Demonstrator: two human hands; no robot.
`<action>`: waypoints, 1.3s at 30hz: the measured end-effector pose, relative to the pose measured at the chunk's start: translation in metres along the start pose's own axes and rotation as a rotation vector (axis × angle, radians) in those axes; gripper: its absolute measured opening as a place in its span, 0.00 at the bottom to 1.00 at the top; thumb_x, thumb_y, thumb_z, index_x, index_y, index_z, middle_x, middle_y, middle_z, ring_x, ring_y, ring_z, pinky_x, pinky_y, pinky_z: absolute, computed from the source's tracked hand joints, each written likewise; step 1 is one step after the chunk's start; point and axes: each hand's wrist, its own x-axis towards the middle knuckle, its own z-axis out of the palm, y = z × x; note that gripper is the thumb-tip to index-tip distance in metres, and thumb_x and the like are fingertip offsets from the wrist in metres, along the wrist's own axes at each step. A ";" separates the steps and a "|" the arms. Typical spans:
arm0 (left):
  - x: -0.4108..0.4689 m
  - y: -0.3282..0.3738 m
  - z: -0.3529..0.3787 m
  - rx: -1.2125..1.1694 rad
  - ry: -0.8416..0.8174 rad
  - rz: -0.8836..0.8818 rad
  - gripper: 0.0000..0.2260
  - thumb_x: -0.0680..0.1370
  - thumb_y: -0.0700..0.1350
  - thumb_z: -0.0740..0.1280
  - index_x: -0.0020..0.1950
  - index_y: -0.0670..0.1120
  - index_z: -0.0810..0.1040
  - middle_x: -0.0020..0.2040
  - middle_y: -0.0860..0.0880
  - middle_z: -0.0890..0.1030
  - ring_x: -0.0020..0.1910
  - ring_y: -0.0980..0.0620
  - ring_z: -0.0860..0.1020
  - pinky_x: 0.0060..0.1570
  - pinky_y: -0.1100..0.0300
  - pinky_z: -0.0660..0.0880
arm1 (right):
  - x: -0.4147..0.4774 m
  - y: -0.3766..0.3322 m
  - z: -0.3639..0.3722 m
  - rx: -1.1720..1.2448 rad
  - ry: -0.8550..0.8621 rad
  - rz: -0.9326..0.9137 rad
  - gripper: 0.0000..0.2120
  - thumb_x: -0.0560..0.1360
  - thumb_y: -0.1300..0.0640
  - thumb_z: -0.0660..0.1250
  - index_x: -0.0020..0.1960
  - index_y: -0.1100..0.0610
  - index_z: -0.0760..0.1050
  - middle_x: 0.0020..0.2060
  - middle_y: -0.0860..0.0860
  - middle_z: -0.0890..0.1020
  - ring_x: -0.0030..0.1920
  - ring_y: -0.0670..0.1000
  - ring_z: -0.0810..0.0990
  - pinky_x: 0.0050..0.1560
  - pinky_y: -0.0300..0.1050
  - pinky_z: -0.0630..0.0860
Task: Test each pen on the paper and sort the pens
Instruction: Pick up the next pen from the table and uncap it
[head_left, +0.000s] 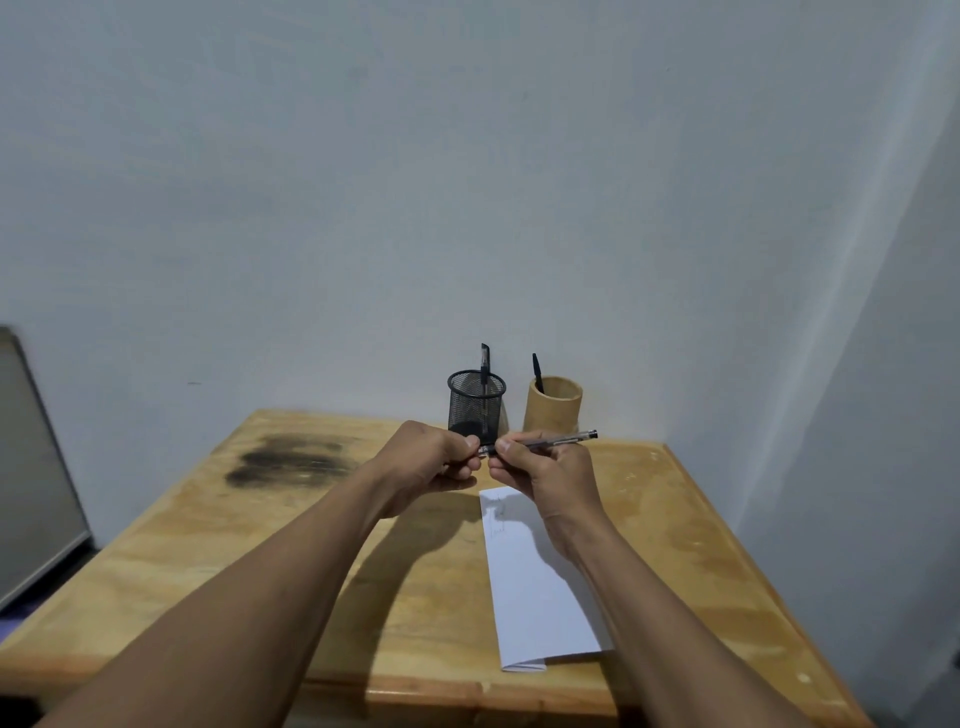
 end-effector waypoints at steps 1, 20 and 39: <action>0.000 0.000 0.000 -0.002 0.007 0.002 0.08 0.79 0.38 0.67 0.43 0.35 0.81 0.35 0.45 0.80 0.31 0.53 0.75 0.45 0.56 0.82 | 0.000 0.001 0.000 0.000 0.013 0.004 0.00 0.74 0.69 0.73 0.45 0.66 0.83 0.35 0.58 0.85 0.37 0.54 0.86 0.40 0.41 0.84; 0.029 -0.045 -0.017 0.579 0.346 0.170 0.02 0.73 0.46 0.76 0.44 0.50 0.88 0.41 0.54 0.86 0.44 0.58 0.81 0.37 0.68 0.70 | -0.015 0.033 -0.027 -0.183 0.055 0.117 0.09 0.78 0.60 0.71 0.48 0.67 0.82 0.35 0.57 0.83 0.35 0.50 0.81 0.37 0.44 0.81; 0.046 -0.065 0.004 0.928 0.491 0.261 0.11 0.79 0.54 0.66 0.60 0.57 0.83 0.59 0.52 0.84 0.64 0.45 0.74 0.59 0.47 0.67 | -0.014 0.050 -0.032 -0.237 0.034 0.066 0.07 0.79 0.58 0.70 0.48 0.62 0.83 0.35 0.57 0.85 0.36 0.51 0.82 0.40 0.45 0.82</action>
